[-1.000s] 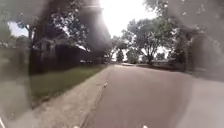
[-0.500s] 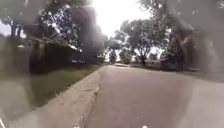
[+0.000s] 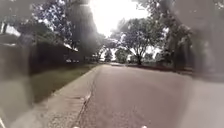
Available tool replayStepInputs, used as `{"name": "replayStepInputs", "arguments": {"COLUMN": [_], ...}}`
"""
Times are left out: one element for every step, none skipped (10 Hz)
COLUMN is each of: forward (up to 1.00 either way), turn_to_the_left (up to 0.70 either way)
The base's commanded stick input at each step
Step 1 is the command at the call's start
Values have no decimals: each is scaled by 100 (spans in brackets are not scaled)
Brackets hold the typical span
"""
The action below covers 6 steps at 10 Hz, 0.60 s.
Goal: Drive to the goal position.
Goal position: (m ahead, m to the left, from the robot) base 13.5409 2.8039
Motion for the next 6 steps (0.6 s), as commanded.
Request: {"name": "replayStepInputs", "arguments": {"forward": [100, 100, 100, 100, 100, 100], "turn_to_the_left": [0, 0, 0, 0, 0, 0]}}
